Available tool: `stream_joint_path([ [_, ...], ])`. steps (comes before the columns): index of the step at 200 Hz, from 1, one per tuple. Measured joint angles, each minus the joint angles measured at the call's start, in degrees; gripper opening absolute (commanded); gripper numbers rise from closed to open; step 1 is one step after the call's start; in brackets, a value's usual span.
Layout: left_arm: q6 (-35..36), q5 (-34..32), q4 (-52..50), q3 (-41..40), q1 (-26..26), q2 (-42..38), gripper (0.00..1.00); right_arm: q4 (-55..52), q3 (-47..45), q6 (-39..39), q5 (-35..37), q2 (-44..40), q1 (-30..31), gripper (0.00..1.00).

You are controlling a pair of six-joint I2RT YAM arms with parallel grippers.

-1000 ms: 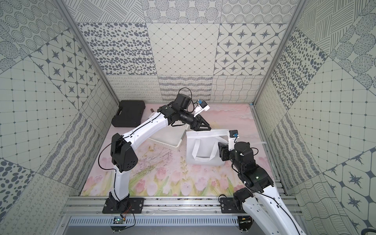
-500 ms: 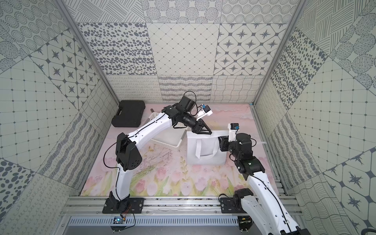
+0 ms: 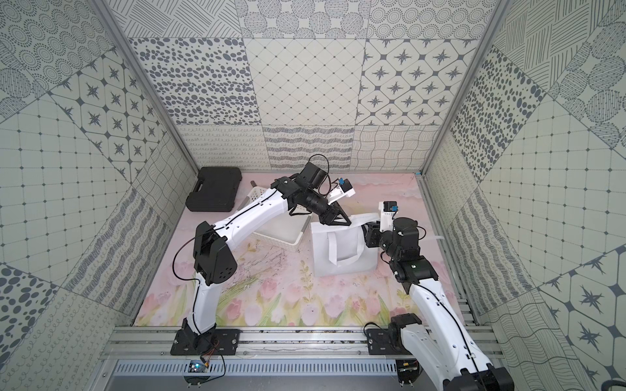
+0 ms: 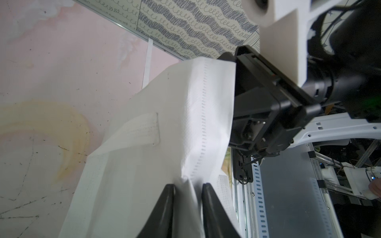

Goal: Place the ice pack in the delivery bag
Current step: Close the delivery bag at the center of the board, then seal the delivery bag at the center of the board.

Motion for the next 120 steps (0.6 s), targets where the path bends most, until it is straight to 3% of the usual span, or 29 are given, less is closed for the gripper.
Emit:
stream_joint_path([
  [37, 1.49, -2.25, -0.59, -0.81, -0.07, -0.24, 0.15, -0.31, -0.46, 0.98, 0.17, -0.52, 0.0, 0.48],
  [56, 1.92, -2.89, -0.57, -1.18, -0.2, -0.42, 0.12, -2.21, -0.46, 1.92, 1.46, -1.99, 0.0, 0.63],
  [120, 2.93, -3.45, -0.26, -2.49, -0.35, -1.11, 0.09, -11.45, 0.72, 6.51, 1.16, -9.97, -0.13, 0.75],
])
